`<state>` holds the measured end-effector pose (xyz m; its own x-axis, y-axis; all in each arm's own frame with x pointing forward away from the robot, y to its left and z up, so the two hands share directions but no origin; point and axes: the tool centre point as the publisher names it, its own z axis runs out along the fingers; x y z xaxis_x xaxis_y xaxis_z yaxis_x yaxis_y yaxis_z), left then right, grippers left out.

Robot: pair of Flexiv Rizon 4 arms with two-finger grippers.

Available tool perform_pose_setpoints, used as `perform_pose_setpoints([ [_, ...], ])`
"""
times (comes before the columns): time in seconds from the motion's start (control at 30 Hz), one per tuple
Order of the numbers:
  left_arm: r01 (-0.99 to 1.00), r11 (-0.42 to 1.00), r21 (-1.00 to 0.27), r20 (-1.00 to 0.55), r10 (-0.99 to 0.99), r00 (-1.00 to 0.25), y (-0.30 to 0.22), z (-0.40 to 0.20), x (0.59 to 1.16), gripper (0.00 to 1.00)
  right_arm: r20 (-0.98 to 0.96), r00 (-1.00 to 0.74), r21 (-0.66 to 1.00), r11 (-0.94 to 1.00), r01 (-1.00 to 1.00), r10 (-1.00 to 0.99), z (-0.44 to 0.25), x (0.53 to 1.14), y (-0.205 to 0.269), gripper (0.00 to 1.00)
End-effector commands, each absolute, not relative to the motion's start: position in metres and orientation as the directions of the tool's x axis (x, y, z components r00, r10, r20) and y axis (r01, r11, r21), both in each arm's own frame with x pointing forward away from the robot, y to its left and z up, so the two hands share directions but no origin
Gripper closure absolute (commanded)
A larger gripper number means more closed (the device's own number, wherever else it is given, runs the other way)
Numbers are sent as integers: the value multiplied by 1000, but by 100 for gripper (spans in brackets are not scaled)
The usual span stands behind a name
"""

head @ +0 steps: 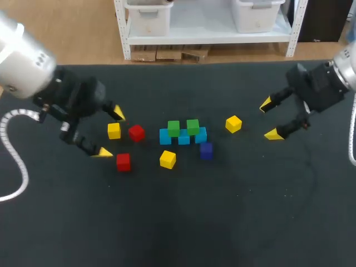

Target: Place the blue cubes, place green cubes on the blue cubes, place the yellow cubes on the green cubes, then place the red cubes on the yellow cubes, and place purple cube on the red cubes.

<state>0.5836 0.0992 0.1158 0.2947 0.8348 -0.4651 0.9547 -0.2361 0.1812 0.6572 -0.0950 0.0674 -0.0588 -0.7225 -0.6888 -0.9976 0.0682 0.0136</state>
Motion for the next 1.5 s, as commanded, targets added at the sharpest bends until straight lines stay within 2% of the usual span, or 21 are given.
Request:
perform_pose_setpoints([
  [0.03, 946, -285, 155, -421, 847, 325, 67, 105, 596, 0, -691, -57, 14, 66, -998, -720, 67, 658, -95, 0],
  [0.7, 905, -415, 95, -357, 834, 420, 20, 53, 599, 0, -691, -57, 14, 66, -998, -720, 67, 658, -95, 0],
  [1.1, 893, -445, 60, -323, 838, 440, 5, 32, 614, 0, -691, -57, 14, 66, -998, -720, 67, 658, -95, 0],
  [1.3, 894, -447, 43, -317, 842, 436, 2, 24, 615, 12, -691, -57, 14, 66, -998, -720, 67, 658, -95, 0],
  [1.5, 896, -444, 27, -315, 846, 429, 1, 15, 613, 16, -691, -57, 14, 66, -998, -720, 67, 658, -95, 0],
])
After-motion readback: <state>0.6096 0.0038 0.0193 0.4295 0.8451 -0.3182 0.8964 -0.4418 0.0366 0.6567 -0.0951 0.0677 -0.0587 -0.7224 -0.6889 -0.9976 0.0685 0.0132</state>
